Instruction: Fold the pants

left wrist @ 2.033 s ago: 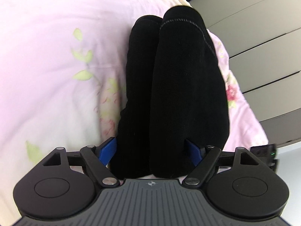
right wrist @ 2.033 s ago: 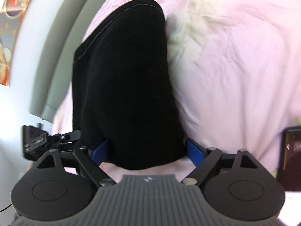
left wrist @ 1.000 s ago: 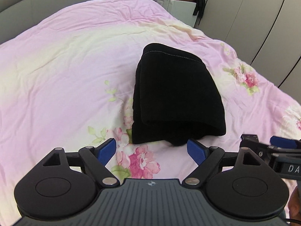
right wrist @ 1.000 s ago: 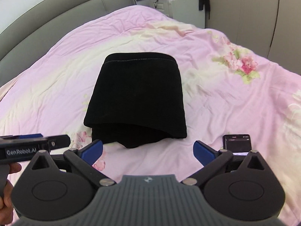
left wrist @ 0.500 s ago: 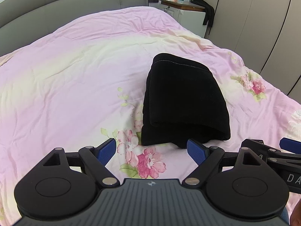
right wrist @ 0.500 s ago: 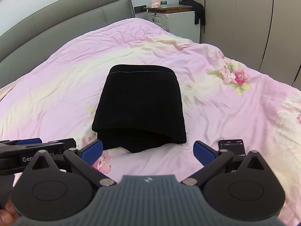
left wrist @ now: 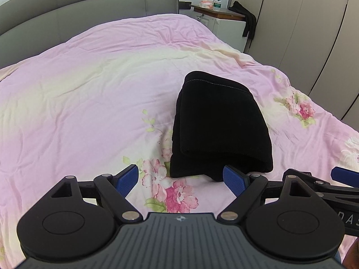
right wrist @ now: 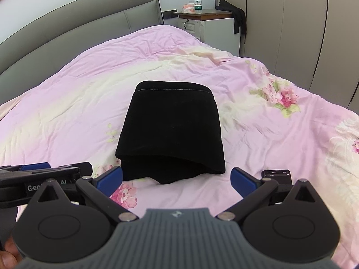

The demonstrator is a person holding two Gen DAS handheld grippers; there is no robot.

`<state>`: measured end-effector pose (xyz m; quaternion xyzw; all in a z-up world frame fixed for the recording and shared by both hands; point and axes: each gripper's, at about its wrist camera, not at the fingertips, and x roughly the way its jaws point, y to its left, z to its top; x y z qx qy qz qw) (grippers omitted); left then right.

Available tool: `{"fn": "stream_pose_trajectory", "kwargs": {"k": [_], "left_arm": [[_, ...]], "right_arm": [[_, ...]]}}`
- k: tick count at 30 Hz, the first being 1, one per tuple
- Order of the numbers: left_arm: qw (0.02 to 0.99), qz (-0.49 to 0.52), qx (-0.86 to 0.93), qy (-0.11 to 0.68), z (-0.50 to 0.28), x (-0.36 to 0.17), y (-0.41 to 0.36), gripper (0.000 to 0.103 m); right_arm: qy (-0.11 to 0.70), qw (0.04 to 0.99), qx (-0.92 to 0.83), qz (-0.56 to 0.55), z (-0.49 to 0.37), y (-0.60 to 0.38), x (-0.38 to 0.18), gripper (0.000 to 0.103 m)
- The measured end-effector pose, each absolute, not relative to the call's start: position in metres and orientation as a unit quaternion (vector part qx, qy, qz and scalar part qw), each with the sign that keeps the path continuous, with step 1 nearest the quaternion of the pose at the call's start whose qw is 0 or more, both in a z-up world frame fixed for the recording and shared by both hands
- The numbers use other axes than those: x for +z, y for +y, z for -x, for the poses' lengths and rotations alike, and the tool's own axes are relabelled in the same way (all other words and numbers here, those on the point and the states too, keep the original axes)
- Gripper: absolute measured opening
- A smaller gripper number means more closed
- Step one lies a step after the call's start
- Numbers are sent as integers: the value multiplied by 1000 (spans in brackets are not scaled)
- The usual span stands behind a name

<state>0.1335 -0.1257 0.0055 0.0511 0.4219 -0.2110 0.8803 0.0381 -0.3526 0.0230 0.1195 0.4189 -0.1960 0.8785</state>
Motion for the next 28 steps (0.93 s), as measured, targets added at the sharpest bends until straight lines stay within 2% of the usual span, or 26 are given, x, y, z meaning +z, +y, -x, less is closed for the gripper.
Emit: {"fn": "stream_pose_trajectory", "kwargs": {"k": [28], "left_arm": [[884,-61,-213,411,-129,10,-128,99]], "right_arm": [[416,878,-202,-126,-33,-358,26,98]]}}
